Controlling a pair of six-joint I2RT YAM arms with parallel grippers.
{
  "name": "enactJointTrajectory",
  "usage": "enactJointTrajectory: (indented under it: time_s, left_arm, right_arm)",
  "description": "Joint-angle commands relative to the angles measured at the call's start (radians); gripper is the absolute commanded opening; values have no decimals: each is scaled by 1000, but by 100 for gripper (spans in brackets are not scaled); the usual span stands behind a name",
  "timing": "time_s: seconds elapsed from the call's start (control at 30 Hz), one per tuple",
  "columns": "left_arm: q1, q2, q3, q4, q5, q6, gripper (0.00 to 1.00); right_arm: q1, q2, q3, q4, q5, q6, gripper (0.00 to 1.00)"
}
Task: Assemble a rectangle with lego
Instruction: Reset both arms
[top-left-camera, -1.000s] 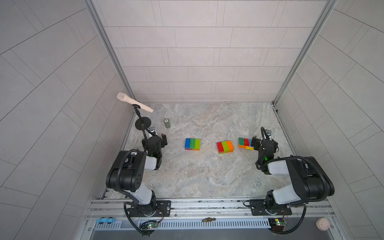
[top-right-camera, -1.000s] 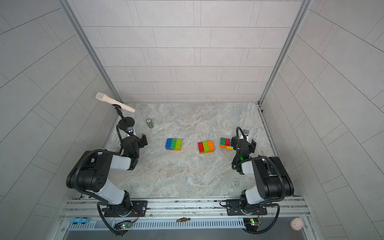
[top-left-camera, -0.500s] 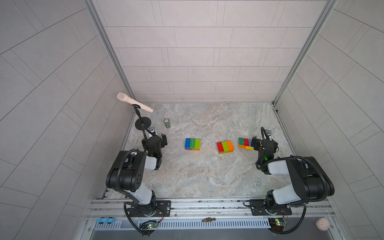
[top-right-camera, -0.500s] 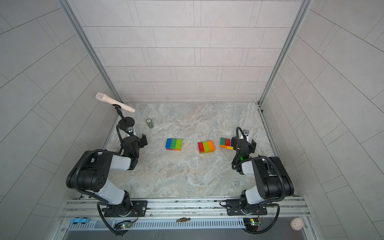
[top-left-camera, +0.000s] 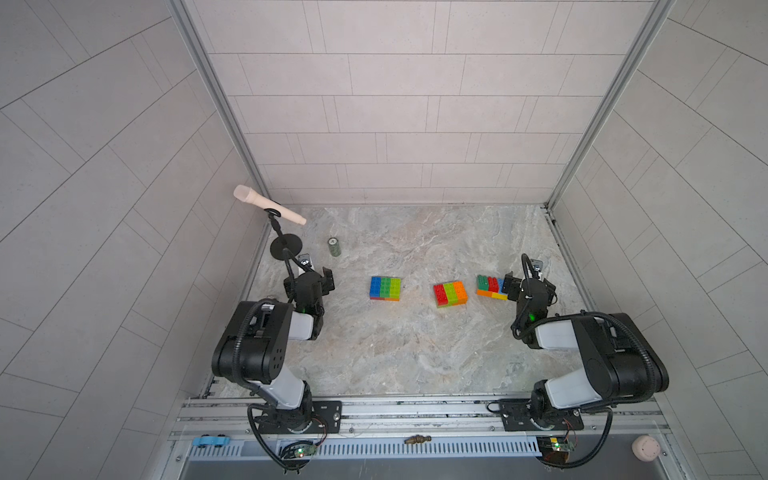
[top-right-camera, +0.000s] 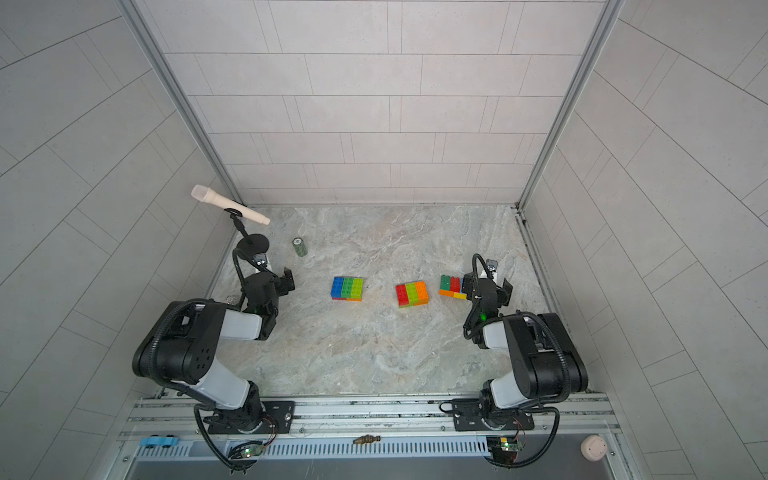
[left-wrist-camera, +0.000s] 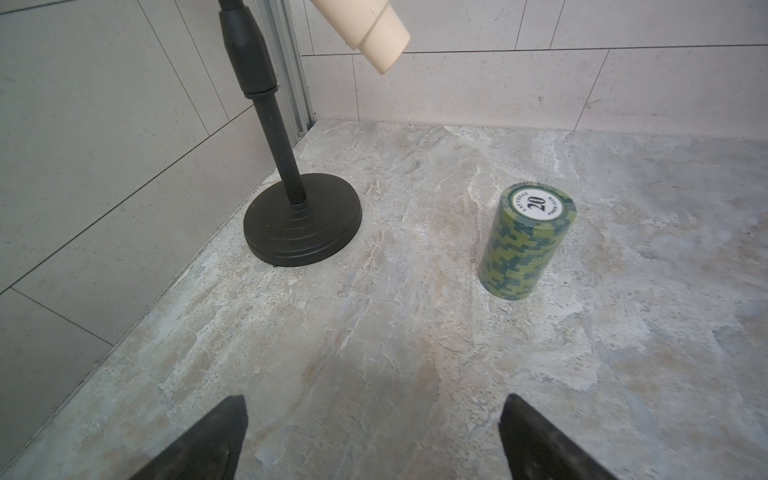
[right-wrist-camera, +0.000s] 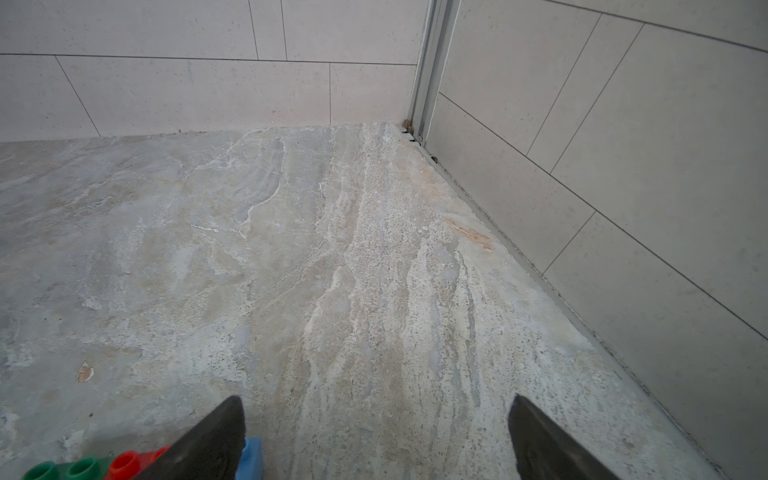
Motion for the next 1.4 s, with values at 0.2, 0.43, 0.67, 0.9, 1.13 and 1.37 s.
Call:
enactJointTrajectory:
  time_s: [0.2,0.43,0.67,0.9,1.13,1.37]
  left_arm:
    - [-2,-11,12,5,-10,14,100]
    - [-1,-12,12,6,-12,15,100]
    - [-4,-11,12,5,-10,15,100]
    - [-1,-12,12,5,-11,14,100]
    - [-3,-11,12,5,-9,15,100]
    - [-3,-12,12,5,-10,14,100]
  right_arm:
    - [8,-14,9,-2,16,-3,100]
    - [92,11,46,-28,99,-74,100]
    - [88,21,90,-99,99,-70,100]
    - [88,22,95,-109,99,-69,100]
    - [83,29,117,-142,99,-61,100]
    - [82,28,116,-142,96,-61,100]
